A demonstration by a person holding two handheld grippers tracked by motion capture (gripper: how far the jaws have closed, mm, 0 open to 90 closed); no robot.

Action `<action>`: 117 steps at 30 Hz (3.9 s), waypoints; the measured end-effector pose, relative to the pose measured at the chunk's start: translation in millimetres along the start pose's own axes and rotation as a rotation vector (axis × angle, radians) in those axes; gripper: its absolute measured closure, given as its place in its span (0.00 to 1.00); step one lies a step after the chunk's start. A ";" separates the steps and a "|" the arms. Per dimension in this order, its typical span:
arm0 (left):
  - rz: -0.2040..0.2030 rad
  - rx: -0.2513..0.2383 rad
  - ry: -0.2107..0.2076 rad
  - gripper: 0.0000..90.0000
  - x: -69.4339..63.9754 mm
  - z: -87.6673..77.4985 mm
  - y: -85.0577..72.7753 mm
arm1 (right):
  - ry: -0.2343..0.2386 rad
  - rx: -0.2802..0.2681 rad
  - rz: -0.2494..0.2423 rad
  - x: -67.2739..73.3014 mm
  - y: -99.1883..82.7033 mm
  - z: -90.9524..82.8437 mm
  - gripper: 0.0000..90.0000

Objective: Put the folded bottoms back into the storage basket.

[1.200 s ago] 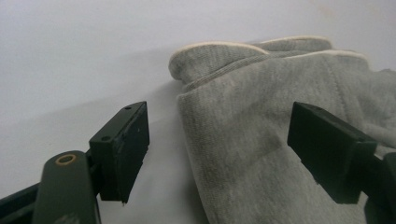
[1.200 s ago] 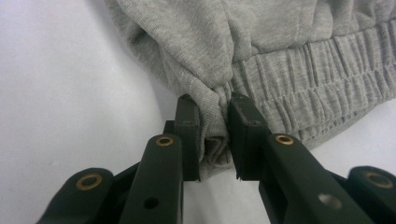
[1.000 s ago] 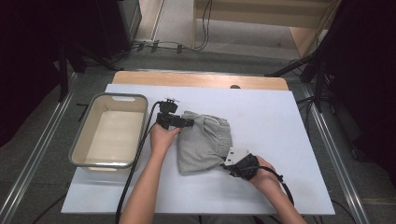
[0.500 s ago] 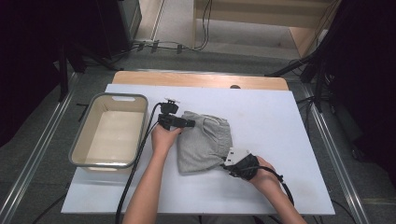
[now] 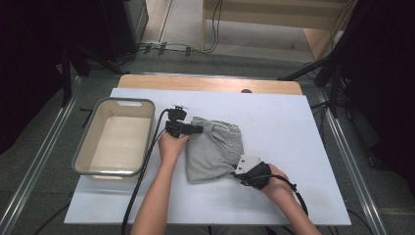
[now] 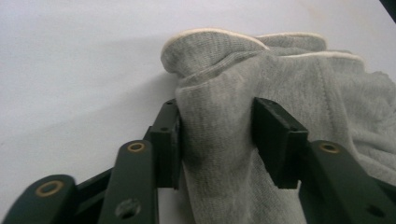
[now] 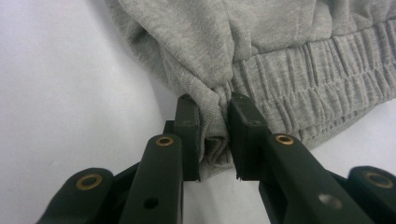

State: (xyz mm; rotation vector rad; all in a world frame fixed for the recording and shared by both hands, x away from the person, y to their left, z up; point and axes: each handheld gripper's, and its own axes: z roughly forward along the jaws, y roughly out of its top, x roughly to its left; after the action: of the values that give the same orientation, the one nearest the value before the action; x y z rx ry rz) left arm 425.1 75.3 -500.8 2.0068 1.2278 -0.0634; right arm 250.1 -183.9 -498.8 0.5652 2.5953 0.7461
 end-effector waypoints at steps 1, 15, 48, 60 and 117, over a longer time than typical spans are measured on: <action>-0.004 -0.013 -0.002 0.65 -0.2 -0.4 -0.7 | -0.002 -0.001 0.000 0.3 0.0 0.1 0.81; -0.002 -0.029 -0.013 0.80 -3.4 -1.5 -1.6 | -0.006 -0.001 -0.003 0.8 0.0 0.3 0.81; 0.128 -0.079 0.019 0.82 -20.6 -23.5 0.5 | 0.076 -0.098 0.116 -13.8 -5.8 -10.6 0.82; 0.157 -0.103 0.014 0.82 -28.1 -33.8 1.8 | 0.084 -0.148 0.143 -17.3 -6.6 -19.1 0.82; 0.304 -0.264 -0.036 0.82 -62.5 -93.4 13.4 | 0.072 -0.355 0.124 -19.9 11.9 -71.0 0.83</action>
State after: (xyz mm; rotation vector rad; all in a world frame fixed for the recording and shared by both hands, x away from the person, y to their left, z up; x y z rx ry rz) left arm 371.2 84.5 -401.8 1.9255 0.8479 0.2005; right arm 237.6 -213.4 -431.3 0.5996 2.4231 1.2550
